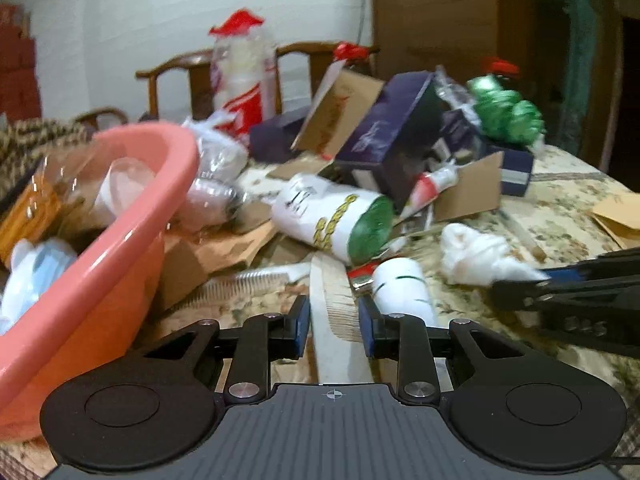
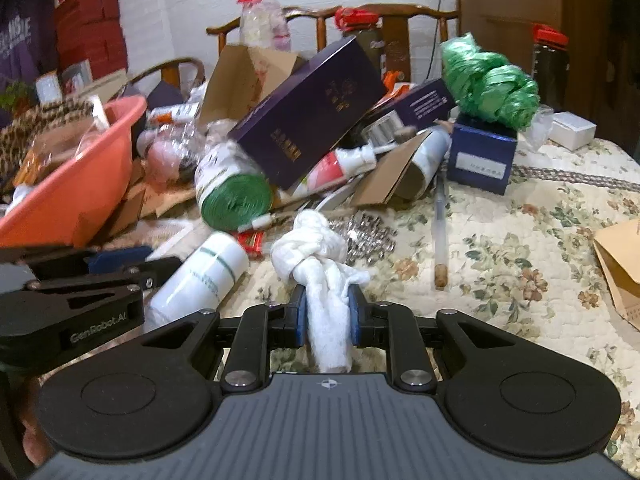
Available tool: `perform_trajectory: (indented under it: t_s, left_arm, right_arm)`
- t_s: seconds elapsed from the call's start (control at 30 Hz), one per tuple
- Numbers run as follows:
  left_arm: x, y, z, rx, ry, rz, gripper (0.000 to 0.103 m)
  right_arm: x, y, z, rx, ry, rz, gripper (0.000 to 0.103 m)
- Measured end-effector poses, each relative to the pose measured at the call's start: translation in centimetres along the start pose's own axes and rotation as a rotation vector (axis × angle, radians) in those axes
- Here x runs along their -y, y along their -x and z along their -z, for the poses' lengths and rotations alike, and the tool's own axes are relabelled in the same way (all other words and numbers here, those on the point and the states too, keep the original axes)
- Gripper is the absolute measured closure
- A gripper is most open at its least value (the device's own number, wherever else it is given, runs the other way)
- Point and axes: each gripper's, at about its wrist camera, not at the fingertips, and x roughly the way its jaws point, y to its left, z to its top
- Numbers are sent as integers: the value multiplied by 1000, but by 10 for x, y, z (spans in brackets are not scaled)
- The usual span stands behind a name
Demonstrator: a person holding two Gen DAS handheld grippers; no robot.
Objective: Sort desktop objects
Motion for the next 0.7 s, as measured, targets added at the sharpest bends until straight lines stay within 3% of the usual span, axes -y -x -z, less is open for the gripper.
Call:
perform_trajectory:
  t_s: [0.17, 0.5, 0.57, 0.63, 0.7]
  left_arm:
    - [-10, 4, -4, 8, 46, 38, 78]
    - [-25, 9, -8, 36, 90, 35, 81]
    - [-26, 11, -9, 37, 99, 46, 82]
    - [-30, 12, -11, 33, 113, 64, 83]
    - [-27, 9, -10, 10, 81, 59, 75]
  right_arm:
    - [-7, 0, 3, 8, 15, 34, 82]
    - [28, 13, -8, 65, -134, -3, 83]
    - [34, 16, -10, 58, -164, -56, 83]
    - [42, 22, -13, 67, -215, -174, 83]
    - [47, 28, -14, 88, -234, -239, 83]
